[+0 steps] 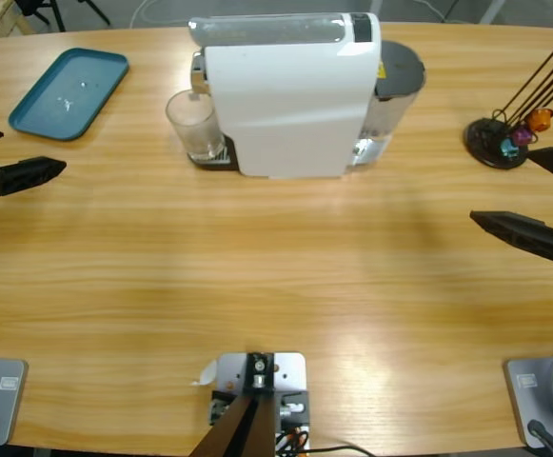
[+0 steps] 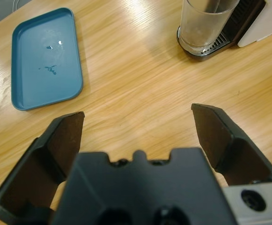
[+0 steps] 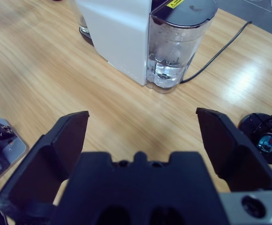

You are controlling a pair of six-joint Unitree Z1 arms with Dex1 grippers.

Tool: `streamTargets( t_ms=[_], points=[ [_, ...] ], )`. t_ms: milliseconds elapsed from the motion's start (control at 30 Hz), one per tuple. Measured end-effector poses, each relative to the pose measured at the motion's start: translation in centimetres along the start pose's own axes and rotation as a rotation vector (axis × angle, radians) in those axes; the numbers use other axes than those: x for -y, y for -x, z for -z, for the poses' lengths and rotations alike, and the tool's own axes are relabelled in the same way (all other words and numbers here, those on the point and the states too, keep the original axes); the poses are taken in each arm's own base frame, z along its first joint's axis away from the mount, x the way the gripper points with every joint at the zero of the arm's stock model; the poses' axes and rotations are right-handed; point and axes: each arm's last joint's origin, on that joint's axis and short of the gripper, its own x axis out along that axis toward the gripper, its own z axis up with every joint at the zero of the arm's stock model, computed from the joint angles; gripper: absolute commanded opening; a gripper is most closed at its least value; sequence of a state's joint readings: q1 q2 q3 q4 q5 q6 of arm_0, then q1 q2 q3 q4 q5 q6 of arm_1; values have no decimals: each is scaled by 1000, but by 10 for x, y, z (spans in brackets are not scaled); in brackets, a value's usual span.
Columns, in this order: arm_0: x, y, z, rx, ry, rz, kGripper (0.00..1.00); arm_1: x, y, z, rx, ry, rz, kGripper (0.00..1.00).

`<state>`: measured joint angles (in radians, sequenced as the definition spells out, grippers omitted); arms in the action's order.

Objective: Pour coffee

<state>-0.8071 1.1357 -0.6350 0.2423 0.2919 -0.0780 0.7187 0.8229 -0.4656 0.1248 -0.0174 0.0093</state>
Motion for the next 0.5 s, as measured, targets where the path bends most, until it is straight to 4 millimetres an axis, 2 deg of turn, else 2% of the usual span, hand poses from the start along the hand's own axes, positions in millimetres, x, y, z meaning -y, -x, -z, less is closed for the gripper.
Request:
streamTargets(
  t_ms=[267,500],
  points=[
    [6,-14,-6,-20,-9,24,1000,0,0,-1,4,-10,0,1000],
    [18,-31,-29,87,18,143,1000,0,0,0,4,-15,0,1000]
  ],
)
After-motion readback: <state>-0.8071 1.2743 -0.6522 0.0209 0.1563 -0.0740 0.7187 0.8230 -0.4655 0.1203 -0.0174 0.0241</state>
